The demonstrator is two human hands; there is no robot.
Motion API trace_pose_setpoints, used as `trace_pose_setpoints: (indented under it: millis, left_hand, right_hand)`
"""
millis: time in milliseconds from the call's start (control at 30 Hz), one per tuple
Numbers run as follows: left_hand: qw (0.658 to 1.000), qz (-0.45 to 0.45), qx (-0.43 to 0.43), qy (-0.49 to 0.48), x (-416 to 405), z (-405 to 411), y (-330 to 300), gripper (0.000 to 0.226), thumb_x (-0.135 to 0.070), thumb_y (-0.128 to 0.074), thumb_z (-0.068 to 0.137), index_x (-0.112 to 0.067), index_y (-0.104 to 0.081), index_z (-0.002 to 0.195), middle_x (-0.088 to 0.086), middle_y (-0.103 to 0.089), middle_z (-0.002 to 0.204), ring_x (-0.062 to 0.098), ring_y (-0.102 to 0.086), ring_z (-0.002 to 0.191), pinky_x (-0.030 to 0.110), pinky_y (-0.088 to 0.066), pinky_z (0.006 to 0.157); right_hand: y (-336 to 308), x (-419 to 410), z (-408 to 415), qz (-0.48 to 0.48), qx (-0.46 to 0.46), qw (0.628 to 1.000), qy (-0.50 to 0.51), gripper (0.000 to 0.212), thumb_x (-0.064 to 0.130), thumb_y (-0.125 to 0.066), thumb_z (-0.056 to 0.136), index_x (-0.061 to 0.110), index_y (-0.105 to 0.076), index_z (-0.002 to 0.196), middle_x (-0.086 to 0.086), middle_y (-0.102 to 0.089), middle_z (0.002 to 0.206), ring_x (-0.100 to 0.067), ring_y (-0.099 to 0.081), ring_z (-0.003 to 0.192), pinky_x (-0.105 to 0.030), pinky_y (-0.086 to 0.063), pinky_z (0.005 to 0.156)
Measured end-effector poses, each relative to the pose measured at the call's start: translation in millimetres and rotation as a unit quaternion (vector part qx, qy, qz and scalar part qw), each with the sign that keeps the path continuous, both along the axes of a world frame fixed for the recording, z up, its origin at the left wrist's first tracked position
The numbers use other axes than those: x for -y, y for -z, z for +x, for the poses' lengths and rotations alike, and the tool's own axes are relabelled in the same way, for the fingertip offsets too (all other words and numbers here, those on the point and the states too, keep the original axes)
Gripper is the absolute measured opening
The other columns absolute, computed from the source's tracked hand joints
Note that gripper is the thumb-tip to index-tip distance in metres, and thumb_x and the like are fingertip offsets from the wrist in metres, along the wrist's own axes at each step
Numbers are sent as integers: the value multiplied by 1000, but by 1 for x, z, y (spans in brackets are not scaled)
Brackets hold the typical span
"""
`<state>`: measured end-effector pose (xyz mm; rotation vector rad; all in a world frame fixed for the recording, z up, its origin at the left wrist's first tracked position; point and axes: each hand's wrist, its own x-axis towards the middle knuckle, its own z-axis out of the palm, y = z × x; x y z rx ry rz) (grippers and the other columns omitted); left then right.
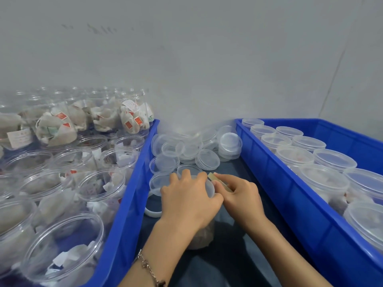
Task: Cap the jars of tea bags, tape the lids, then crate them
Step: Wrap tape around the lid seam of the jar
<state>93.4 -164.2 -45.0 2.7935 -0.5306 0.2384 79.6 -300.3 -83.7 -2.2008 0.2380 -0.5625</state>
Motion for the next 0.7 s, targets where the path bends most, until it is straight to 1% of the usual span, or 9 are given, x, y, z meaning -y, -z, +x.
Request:
trace_pose_setpoints:
  millis: [100, 200, 300, 367, 467, 500, 567, 633, 700]
  left_hand:
    - [1000, -14, 1, -8, -4, 4, 0, 43, -56, -41, 82, -33, -49, 118, 1, -48, 121, 27, -40, 111, 41, -39, 82]
    - [1000, -25, -7, -8, -7, 7, 0, 45, -56, -42, 81, -34, -49, 120, 0, -49, 121, 27, -40, 111, 40, -39, 80]
    - [1000, -25, -3, -14, -8, 7, -2, 47, -56, -43, 81, -34, -49, 122, 0, -50, 121, 28, -41, 111, 40, -40, 80]
    - [1000, -20, 0, -6, -6, 3, -5, 47, -57, -43, 79, -34, -50, 120, 0, -50, 121, 28, -41, 112, 40, -40, 82]
    - [998, 14, 18, 63, 5, -18, -4, 53, -60, -41, 71, -34, -51, 116, -3, -48, 116, 29, -40, 110, 40, -39, 83]
    - [997, 18, 14, 74, 7, -23, -3, 51, -59, -42, 71, -33, -50, 114, -3, -47, 115, 28, -39, 109, 40, -39, 83]
    - [997, 24, 0, 72, 9, -25, -2, 46, -57, -45, 75, -32, -48, 114, -2, -45, 117, 28, -37, 110, 41, -38, 84]
    - [997, 26, -9, 65, 10, -22, -3, 44, -55, -45, 78, -30, -46, 115, -1, -43, 119, 28, -36, 112, 43, -36, 84]
    - [998, 26, -24, 57, 14, -20, -5, 47, -53, -44, 79, -29, -44, 119, 0, -43, 122, 29, -35, 114, 44, -34, 84]
  right_hand:
    - [-4, -5, 6, 16, -12, 1000, 4, 32, 50, -57, 82, 37, -68, 109, 11, -65, 74, -13, -60, 79, -36, -52, 75]
    - [-6, -7, 15, 19, -15, 1000, 10, 27, 48, -58, 82, 38, -70, 104, 15, -53, 59, -8, -51, 68, -30, -45, 65]
    - [-7, -9, 19, 9, -17, 1000, 8, 28, 49, -56, 80, 39, -70, 102, 15, -55, 62, -8, -53, 69, -32, -48, 69]
    - [-7, -8, 21, 6, -15, 1000, 17, 25, 48, -55, 80, 38, -71, 98, 14, -62, 68, -9, -56, 72, -32, -50, 70]
    - [-20, 8, 36, 5, -14, 996, 83, 21, 40, -52, 82, 28, -67, 73, 6, -64, 73, -17, -58, 74, -31, -46, 64]
    - [-25, 12, 41, -2, -15, 997, 80, 21, 40, -51, 84, 29, -66, 73, 7, -63, 72, -17, -58, 73, -31, -46, 64]
    - [-31, 15, 47, -50, -14, 997, 52, 24, 43, -48, 87, 32, -69, 93, 9, -67, 77, -13, -61, 75, -33, -51, 67]
    - [-30, 13, 48, -109, -25, 993, 38, 29, 48, -46, 89, 37, -63, 108, 7, -69, 84, -13, -62, 79, -34, -52, 71]
    - [-20, 14, 44, -166, -43, 985, 18, 30, 49, -45, 91, 36, -53, 116, 3, -69, 88, -16, -62, 81, -35, -50, 70]
